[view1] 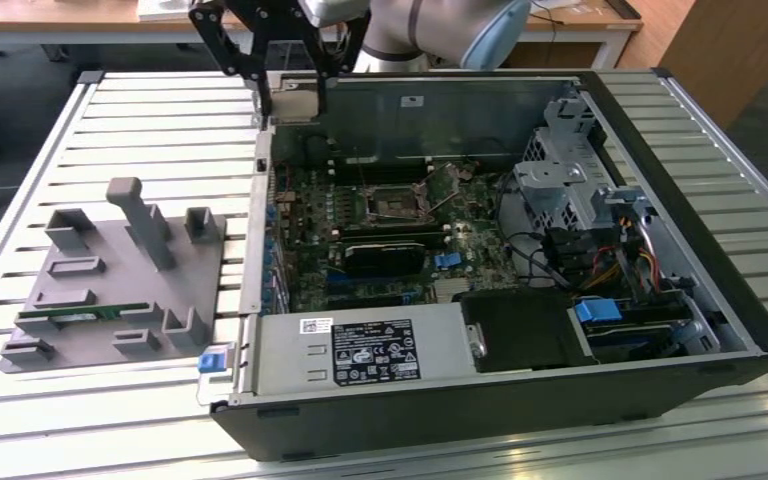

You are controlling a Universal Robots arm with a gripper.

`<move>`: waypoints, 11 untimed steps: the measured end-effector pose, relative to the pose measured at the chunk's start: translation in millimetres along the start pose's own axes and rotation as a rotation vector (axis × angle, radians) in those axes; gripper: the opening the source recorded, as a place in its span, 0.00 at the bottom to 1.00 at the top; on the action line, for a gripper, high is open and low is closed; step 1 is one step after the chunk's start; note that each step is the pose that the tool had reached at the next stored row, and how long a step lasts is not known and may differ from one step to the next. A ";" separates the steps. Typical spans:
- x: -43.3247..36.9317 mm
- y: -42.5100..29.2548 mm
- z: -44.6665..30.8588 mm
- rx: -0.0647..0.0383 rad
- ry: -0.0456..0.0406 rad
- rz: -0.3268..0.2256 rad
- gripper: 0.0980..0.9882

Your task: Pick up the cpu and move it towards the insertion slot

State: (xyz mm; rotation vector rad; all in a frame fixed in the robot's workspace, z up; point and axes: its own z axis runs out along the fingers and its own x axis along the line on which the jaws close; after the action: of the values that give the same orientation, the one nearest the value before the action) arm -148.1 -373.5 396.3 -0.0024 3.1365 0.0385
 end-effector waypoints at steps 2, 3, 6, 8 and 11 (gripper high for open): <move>-5.1 0.2 0.2 0.000 -0.0001 0.000 0.50; -8.1 0.3 0.3 0.000 0.0000 0.000 0.50; -15.1 0.2 0.5 0.000 0.0000 0.000 0.50; -20.1 0.2 0.6 0.000 0.0000 0.000 0.50; -25.5 0.2 0.9 0.000 0.0000 0.000 0.50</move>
State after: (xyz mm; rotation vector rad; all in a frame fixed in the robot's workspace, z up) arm -122.7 -373.3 395.5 -0.0024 3.1364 0.0385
